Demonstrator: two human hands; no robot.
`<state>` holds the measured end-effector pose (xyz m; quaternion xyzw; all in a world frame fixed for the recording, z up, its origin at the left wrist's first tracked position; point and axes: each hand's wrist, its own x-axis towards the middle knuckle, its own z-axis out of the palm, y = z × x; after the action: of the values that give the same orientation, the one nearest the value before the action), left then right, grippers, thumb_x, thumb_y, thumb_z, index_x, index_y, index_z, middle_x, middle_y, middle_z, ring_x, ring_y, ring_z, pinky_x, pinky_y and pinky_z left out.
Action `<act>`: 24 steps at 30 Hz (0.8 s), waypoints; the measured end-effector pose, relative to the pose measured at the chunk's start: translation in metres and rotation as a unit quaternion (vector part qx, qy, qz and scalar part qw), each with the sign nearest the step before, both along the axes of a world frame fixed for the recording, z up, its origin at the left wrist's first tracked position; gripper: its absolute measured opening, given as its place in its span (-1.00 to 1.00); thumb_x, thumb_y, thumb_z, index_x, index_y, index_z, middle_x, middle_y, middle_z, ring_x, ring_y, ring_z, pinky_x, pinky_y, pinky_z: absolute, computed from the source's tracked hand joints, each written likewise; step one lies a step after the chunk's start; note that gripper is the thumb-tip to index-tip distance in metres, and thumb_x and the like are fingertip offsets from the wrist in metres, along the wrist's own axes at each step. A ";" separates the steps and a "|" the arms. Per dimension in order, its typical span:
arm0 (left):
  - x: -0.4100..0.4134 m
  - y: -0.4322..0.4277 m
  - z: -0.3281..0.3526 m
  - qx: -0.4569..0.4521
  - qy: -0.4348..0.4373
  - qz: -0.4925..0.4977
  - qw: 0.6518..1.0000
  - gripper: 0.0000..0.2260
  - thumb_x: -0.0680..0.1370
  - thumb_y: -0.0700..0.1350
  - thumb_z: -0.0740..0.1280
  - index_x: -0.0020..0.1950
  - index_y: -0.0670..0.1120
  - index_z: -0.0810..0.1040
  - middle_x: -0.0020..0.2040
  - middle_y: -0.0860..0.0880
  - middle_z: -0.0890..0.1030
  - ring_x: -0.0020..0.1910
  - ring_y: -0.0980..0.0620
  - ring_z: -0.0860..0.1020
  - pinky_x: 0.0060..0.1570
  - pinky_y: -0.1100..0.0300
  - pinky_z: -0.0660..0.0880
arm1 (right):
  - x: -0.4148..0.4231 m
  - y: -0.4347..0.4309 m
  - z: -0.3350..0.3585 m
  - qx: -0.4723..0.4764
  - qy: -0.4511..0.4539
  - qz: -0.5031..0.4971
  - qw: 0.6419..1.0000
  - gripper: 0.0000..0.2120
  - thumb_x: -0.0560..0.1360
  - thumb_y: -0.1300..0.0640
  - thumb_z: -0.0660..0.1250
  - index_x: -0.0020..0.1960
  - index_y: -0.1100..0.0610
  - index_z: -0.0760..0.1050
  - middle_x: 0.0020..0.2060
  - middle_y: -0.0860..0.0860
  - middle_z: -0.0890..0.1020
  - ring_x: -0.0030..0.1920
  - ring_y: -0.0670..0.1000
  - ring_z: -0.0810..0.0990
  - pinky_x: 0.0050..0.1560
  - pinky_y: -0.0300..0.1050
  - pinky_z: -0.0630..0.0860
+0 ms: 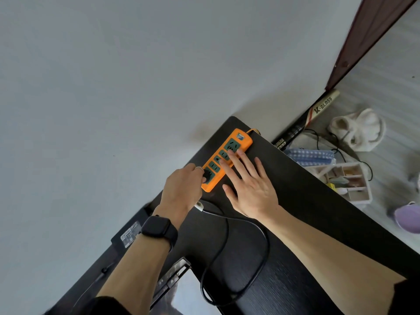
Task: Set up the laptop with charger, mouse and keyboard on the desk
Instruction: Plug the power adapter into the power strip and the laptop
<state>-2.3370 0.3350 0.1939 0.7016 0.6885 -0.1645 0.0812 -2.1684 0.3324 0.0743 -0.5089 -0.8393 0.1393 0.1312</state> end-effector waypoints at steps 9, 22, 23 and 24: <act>0.018 0.022 0.007 -0.043 0.057 -0.048 0.996 -0.77 0.60 -0.06 0.31 0.22 -0.11 0.56 -0.11 -0.01 0.43 -0.18 0.01 0.49 -0.19 0.18 0.39 | 0.000 0.000 0.001 0.007 0.000 -0.002 1.000 -0.40 0.63 -0.17 0.09 0.62 -0.01 0.12 0.63 0.04 0.06 0.63 0.07 -0.07 0.53 0.24 0.13; 0.015 0.016 0.002 -0.028 0.025 -0.030 0.999 -0.74 0.59 -0.04 0.34 0.23 -0.11 0.55 0.02 -0.03 0.51 -0.08 0.00 0.58 -0.09 0.16 0.51 | 0.000 0.001 0.001 -0.003 -0.004 0.002 1.000 -0.38 0.62 -0.17 0.12 0.63 -0.03 0.10 0.63 0.03 0.05 0.63 0.07 -0.07 0.52 0.25 0.16; 0.016 0.018 0.003 -0.025 0.028 -0.033 0.999 -0.76 0.59 -0.05 0.34 0.22 -0.11 0.55 0.01 -0.03 0.50 -0.08 -0.02 0.58 -0.10 0.15 0.51 | 0.000 0.002 0.002 -0.001 -0.005 0.002 1.000 -0.38 0.62 -0.16 0.12 0.63 -0.02 0.10 0.63 0.03 0.05 0.63 0.07 -0.07 0.52 0.25 0.15; 0.017 0.021 0.005 -0.024 0.033 -0.035 0.999 -0.78 0.60 -0.06 0.33 0.20 -0.11 0.55 0.00 -0.03 0.50 -0.08 -0.03 0.57 -0.12 0.15 0.50 | -0.001 0.003 0.003 0.001 -0.004 0.003 1.000 -0.38 0.62 -0.16 0.12 0.63 -0.02 0.10 0.63 0.03 0.05 0.63 0.07 -0.08 0.53 0.25 0.14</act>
<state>-2.3198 0.3556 0.1985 0.7171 0.6619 -0.2068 0.0691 -2.1692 0.3356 0.0772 -0.5069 -0.8415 0.1366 0.1275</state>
